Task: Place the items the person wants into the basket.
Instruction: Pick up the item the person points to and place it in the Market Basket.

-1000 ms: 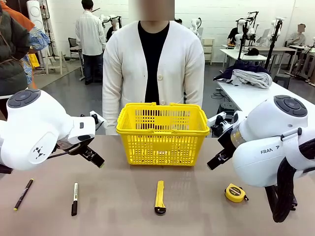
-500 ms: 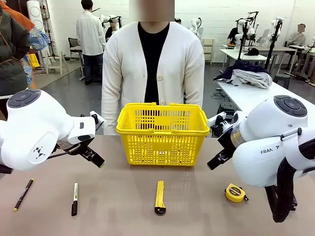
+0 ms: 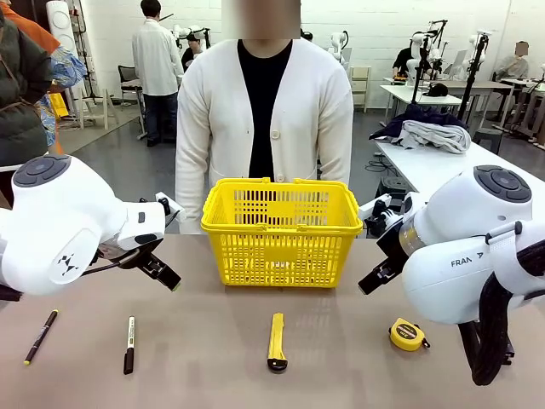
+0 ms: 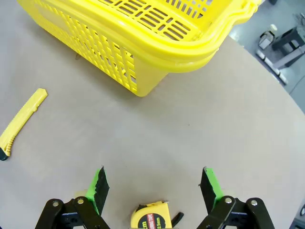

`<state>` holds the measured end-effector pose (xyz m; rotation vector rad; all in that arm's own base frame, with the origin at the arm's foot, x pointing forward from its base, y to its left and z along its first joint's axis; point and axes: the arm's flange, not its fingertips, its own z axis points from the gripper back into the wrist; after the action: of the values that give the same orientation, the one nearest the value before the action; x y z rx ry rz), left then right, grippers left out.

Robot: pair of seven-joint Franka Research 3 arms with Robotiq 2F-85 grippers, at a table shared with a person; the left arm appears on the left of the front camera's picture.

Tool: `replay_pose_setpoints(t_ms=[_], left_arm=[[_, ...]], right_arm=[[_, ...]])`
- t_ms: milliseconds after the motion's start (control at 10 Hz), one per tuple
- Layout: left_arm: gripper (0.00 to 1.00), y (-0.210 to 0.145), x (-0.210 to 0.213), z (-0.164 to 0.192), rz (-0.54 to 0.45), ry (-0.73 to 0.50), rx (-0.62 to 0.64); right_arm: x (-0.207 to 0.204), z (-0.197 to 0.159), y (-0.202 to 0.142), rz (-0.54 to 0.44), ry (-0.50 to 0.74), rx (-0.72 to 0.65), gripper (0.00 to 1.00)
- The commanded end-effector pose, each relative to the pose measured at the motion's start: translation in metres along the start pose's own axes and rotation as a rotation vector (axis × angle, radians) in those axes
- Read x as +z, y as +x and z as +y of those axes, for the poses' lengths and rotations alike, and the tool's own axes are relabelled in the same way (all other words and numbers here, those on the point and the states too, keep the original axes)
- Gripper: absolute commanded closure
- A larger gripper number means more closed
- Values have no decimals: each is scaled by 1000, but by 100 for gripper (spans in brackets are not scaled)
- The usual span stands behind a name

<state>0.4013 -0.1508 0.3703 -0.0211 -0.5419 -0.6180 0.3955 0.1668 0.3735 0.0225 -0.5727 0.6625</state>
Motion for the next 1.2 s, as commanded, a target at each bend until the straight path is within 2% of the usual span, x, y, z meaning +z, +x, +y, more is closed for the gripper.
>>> replay_pose_setpoints(t_ms=[0,200,400,500,600,700,800,900,1000,1100], left_arm=[[0,-2,44,4,-1,65,-66],[0,-1,144,-5,7,50,-139],[0,16,220,-15,21,82,-223],[0,20,246,-21,23,102,-248],[0,22,265,-23,12,134,-241],[0,21,265,-23,15,277,-208],[0,12,265,-24,5,102,-217],[0,12,265,-24,5,102,-217],[0,12,265,-24,5,102,-217],[0,15,279,-25,5,148,-225]], right_arm=[[51,-2,-5,-39,-66,105,0],[172,5,-11,-62,-176,81,0],[262,16,-5,-25,-227,85,0],[294,20,-3,-40,-236,68,0],[309,23,-2,-23,-242,63,0],[302,23,-2,66,-389,44,0],[308,15,-11,-52,-242,79,0],[308,15,-11,-52,-242,79,0],[328,24,-15,-18,-297,71,0],[321,-14,-24,-123,70,-56,0]])
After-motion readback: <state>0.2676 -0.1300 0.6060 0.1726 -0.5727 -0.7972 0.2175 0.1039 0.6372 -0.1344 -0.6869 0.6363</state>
